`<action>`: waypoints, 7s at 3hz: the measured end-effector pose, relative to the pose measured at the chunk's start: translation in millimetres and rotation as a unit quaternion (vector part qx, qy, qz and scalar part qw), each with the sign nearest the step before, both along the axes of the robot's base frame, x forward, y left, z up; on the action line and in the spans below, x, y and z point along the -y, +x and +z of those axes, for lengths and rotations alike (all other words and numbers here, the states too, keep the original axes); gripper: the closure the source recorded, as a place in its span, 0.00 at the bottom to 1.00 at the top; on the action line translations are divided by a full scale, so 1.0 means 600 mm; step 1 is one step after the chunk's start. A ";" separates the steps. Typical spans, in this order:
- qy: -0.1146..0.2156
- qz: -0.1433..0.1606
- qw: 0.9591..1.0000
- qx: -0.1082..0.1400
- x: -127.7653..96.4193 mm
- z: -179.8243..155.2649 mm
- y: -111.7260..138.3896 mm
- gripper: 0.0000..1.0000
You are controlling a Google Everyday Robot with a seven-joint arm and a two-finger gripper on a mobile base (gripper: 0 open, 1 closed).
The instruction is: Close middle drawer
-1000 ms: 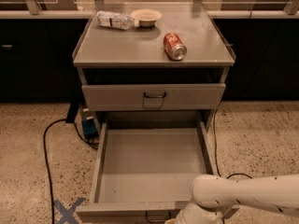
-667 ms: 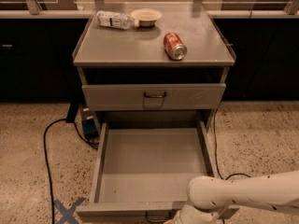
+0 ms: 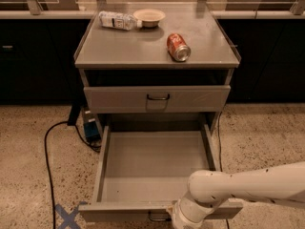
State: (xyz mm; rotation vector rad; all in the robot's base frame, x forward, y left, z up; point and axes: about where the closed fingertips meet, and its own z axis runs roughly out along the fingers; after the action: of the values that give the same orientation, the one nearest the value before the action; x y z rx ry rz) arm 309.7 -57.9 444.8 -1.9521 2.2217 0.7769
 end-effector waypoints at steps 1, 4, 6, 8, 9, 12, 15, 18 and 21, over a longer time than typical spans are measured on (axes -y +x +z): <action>0.000 0.000 1.000 0.000 0.000 0.000 0.000 0.00; 0.057 -0.023 0.998 0.019 -0.001 0.014 0.073 0.00; 0.109 -0.073 0.991 0.019 0.036 -0.005 0.107 0.00; 0.103 -0.087 0.990 0.044 0.032 -0.024 0.193 0.00; 0.104 -0.088 0.989 0.056 0.027 -0.026 0.225 0.00; 0.108 -0.104 0.985 0.085 0.006 -0.033 0.325 0.00; 0.105 -0.135 0.979 0.108 0.009 -0.025 0.391 0.00; 0.103 -0.208 0.968 0.092 0.034 -0.050 0.509 0.00; 0.130 -0.262 0.954 0.059 0.048 -0.026 0.570 0.00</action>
Offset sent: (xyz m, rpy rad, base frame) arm 0.0119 0.0000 -0.0010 0.0307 0.0079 -0.0016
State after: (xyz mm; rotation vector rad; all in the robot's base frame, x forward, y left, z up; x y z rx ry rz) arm 651.5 -86.5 429.0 -1.1754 2.2655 0.7921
